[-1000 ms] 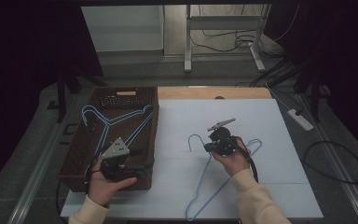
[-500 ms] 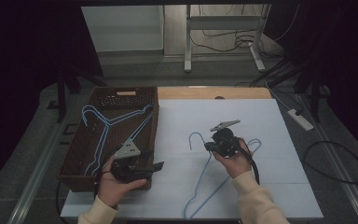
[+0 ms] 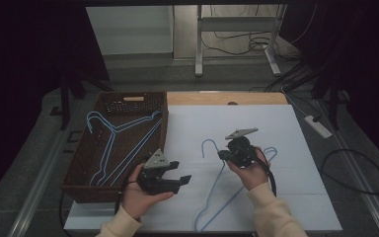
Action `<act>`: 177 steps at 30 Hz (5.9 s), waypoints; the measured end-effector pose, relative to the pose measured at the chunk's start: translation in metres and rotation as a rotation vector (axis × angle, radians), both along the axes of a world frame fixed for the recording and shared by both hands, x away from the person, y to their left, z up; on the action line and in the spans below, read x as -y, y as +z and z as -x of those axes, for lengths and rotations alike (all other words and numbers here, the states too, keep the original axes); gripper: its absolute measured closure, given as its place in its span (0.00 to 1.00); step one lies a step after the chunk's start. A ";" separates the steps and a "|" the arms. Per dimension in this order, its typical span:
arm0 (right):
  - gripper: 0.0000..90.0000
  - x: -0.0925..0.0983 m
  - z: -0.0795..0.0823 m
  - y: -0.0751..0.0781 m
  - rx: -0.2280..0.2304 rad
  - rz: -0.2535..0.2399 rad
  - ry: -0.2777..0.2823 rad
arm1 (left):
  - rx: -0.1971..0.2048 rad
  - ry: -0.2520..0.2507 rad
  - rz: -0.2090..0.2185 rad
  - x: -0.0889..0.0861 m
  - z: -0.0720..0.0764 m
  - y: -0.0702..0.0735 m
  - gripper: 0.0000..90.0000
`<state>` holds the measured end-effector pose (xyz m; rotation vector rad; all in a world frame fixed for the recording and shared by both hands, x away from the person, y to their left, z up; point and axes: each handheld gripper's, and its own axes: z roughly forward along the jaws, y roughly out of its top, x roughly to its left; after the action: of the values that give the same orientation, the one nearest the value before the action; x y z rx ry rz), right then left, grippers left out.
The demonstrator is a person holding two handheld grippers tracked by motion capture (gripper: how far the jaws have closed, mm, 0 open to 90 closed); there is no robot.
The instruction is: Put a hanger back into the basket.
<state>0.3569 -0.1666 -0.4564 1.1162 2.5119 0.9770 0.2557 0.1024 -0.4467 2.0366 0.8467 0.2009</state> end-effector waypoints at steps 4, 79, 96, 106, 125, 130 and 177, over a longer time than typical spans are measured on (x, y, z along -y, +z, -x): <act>0.96 0.002 0.000 0.001 0.005 -0.008 -0.005 | -0.011 -0.012 -0.015 0.014 -0.001 -0.003 0.40; 0.47 0.116 0.069 0.006 0.252 -0.295 -0.029 | -0.132 -0.045 0.201 0.060 -0.023 -0.005 0.95; 0.45 0.121 0.062 -0.009 0.210 -0.245 -0.040 | -0.018 0.009 0.272 -0.017 -0.010 0.056 0.95; 0.44 0.118 0.060 -0.014 0.194 -0.215 -0.036 | 0.037 0.105 0.295 -0.077 -0.009 0.079 0.95; 0.44 0.119 0.058 -0.018 0.183 -0.195 -0.043 | 0.024 0.282 0.273 -0.160 -0.015 0.069 0.95; 0.44 0.118 0.058 -0.019 0.180 -0.190 -0.043 | 0.008 0.323 0.262 -0.179 -0.018 0.063 0.95; 0.44 0.114 0.057 -0.021 0.166 -0.174 -0.034 | -0.181 0.293 0.039 -0.182 -0.067 0.010 0.95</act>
<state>0.2999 -0.2801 -0.4773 1.0722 2.3059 1.2440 0.3227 0.2841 -0.4364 1.9076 1.2538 0.1615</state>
